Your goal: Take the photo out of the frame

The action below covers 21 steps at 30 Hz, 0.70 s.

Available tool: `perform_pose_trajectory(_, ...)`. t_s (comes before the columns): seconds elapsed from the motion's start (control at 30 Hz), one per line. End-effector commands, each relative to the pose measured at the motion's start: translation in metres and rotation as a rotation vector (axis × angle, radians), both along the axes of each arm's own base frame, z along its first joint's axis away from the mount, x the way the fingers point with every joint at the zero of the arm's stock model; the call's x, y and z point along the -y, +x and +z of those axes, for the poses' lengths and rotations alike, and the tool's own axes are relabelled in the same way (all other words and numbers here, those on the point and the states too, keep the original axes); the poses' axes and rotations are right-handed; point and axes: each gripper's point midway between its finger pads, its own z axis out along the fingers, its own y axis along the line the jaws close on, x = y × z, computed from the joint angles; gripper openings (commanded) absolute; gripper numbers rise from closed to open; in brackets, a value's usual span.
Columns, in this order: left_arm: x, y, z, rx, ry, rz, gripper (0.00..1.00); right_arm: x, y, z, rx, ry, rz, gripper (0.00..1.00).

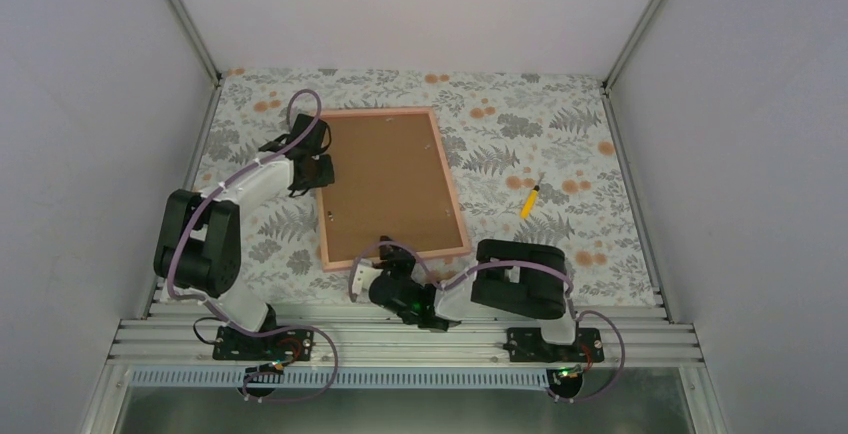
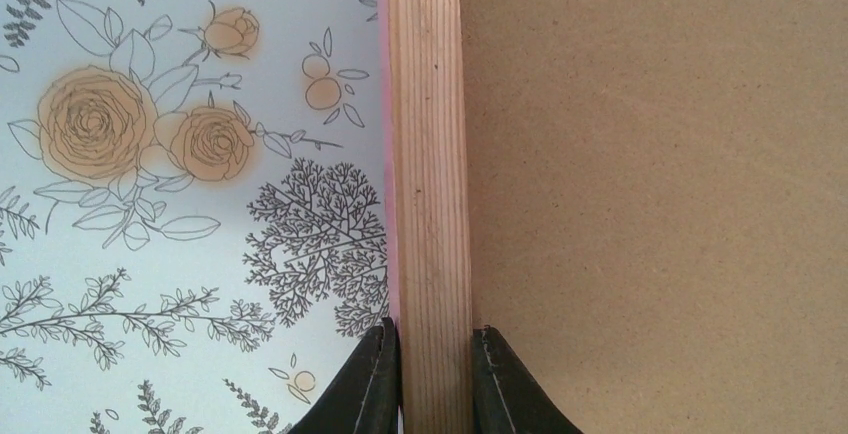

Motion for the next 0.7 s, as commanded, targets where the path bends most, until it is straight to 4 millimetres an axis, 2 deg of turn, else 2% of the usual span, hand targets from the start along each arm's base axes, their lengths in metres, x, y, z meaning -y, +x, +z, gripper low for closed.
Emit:
perform_pose_trajectory(0.0, 0.012, 0.009, 0.023, 0.090, -0.073, -0.023, 0.11, -0.008, 0.008, 0.020, 0.090, 0.030, -0.038, 0.43)
perform_pose_trajectory(0.1, 0.007, 0.009, 0.030, 0.103, -0.059, -0.010, 0.12, -0.008, 0.007, 0.030, 0.088, 0.040, -0.035, 0.30)
perform_pose_trajectory(0.2, -0.004, 0.012, 0.049, 0.147, -0.056, 0.015, 0.18, -0.005, 0.007, 0.048, 0.078, 0.063, -0.039, 0.19)
perform_pose_trajectory(0.27, -0.011, 0.014, 0.066, 0.183, -0.061, 0.031, 0.24, -0.004, 0.005, 0.066, 0.065, 0.097, -0.034, 0.14)
perform_pose_trajectory(0.33, -0.017, 0.015, 0.085, 0.222, -0.067, 0.043, 0.35, -0.004, 0.003, 0.080, 0.043, 0.121, -0.024, 0.10)
perform_pose_trajectory(0.4, -0.023, 0.015, 0.104, 0.264, -0.073, 0.054, 0.40, -0.005, -0.002, 0.092, 0.013, 0.129, -0.001, 0.06)
perform_pose_trajectory(0.67, -0.049, -0.006, 0.189, 0.457, -0.078, 0.113, 0.61, -0.003, -0.006, 0.181, -0.071, 0.306, 0.051, 0.04)
